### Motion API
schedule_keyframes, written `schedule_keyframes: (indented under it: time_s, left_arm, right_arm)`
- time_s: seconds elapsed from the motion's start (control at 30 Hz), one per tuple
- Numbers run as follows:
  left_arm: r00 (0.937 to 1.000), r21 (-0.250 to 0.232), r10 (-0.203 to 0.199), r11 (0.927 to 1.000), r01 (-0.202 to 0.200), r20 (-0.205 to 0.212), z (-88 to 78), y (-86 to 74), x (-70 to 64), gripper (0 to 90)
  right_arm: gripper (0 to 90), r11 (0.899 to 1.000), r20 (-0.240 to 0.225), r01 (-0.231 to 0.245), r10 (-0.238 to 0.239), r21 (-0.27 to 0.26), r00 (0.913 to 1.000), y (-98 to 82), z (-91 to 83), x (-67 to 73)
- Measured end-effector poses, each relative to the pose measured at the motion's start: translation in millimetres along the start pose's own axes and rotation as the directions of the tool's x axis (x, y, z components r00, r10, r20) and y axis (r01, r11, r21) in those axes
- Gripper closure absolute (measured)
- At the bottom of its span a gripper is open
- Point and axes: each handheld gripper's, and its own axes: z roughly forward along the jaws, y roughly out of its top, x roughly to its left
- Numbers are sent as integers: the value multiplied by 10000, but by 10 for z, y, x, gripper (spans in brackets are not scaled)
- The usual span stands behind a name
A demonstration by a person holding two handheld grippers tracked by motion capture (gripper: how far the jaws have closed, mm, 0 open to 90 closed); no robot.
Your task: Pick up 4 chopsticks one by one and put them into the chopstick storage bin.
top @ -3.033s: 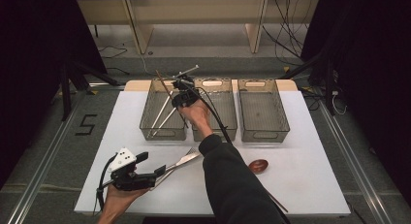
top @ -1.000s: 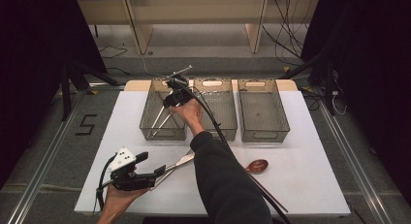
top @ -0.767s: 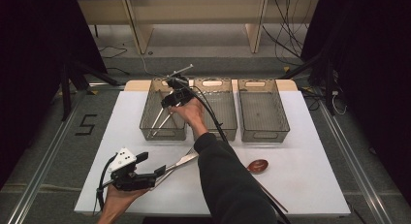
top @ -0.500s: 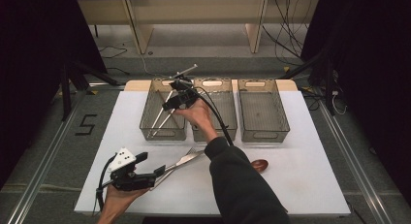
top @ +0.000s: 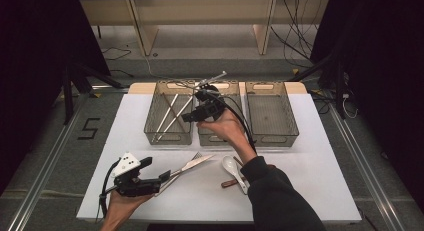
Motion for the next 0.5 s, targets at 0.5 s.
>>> schedule_keyframes:
  time_s: [0.5]
  left_arm:
    - [10000,23,26,10000,-26,-40,13,1,3,163]
  right_arm:
    - [339,9999,402,103,-104,29,9991,-492,-502,-146]
